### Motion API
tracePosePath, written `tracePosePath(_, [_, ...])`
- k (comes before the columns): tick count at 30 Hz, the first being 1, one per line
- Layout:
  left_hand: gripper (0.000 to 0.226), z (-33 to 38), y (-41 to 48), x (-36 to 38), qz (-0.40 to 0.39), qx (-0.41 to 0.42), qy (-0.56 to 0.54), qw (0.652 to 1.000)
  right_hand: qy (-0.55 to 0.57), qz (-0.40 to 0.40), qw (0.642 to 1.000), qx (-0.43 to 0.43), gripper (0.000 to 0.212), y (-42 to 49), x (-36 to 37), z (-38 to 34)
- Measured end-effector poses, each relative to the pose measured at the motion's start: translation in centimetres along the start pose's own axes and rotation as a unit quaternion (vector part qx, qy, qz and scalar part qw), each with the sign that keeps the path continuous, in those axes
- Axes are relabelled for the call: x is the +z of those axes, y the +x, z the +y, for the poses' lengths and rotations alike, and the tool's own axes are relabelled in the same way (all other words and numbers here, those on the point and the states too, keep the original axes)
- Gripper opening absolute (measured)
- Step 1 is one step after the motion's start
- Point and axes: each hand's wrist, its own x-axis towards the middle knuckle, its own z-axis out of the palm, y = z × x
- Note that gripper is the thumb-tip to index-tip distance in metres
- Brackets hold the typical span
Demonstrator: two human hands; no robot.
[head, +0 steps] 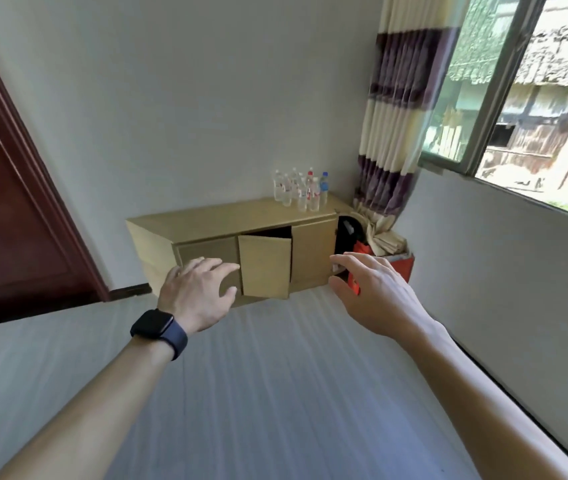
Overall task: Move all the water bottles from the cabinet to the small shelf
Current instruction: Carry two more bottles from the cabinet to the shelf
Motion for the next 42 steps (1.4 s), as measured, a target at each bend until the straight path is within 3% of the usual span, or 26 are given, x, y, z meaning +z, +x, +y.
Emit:
tracePosePath(7, [0.046,-4.5,15.0,6.9,-0.032,0.013,-0.023,0.999,-0.011,-0.007,1.000,0.017,0.039,13.5,5.7,2.4])
tracePosePath(14, [0.046,-7.6,32.2,11.6,-0.052,0.058,-0.038,0.996,-0.029,-0.016,0.995,0.095,0.045,26.7,9.6,5.0])
tracePosePath(22, [0.044,-7.8,47.4,17.7,-0.087,0.103,-0.054,0.989,-0.039,-0.013,0.990,0.135,0.044,39.3,12.8,10.4])
tracePosePath(29, [0.041,-5.3,61.0,23.7,-0.098,0.102,-0.059,0.988,-0.029,-0.005,0.992,0.120,0.043,52.1,16.0,18.7])
tracePosePath(42, [0.043,-3.2,81.6,33.7,-0.160,0.060,-0.027,0.985,-0.026,-0.075,0.992,0.095,0.039,74.0,21.6,32.8])
